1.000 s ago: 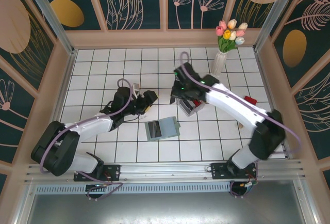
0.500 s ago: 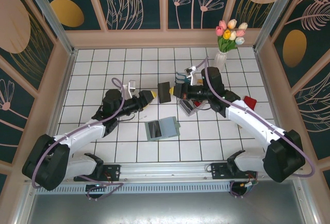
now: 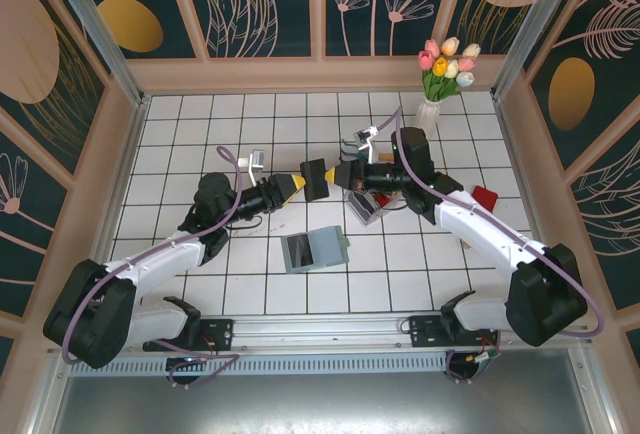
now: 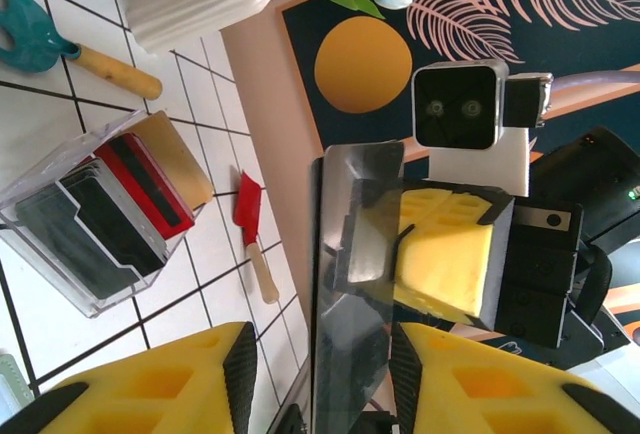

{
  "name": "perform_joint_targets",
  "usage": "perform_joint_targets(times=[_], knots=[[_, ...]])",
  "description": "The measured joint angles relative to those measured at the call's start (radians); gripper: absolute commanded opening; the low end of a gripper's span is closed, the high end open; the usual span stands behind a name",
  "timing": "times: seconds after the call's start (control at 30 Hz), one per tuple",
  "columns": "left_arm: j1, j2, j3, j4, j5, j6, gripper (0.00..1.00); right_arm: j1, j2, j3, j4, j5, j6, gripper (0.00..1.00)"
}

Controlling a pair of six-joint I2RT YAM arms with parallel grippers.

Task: Put the credit cards into the card holder
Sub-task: Pick up several credit cards from the storage box.

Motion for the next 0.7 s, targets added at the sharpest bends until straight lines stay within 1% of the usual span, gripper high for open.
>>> perform_joint_targets(times=[0.07, 0.2, 0.27, 0.53, 0.6, 0.7], knots=[[0.0, 0.002, 0.0, 0.017, 0.004, -0.006, 0.49, 0.0, 0.002, -0.007, 0.006, -0.008, 0.001, 0.0], [0.0, 0.006, 0.0, 0.033, 0.004, -0.014, 0.69, 0.0, 0.005, -0.018, 0.013, -0.026, 0.003, 0.0], [0.0, 0.007, 0.0, 0.033, 0.003, -0.015, 0.73, 0.0, 0.005, -0.018, 0.015, -0.034, 0.003, 0.0], [0.0, 0.012, 0.0, 0.029, -0.003, -0.015, 0.73, 0.0, 0.005, -0.021, 0.043, -0.058, 0.009, 0.0], [0.0, 0.021, 0.0, 0.044, 0.001, -0.021, 0.7, -0.001, 0.005, -0.029, 0.067, -0.072, 0.02, 0.0], [0.0, 0.044, 0.0, 0.082, 0.024, -0.048, 0.57, -0.002, 0.006, -0.038, 0.084, -0.091, 0.033, 0.0]])
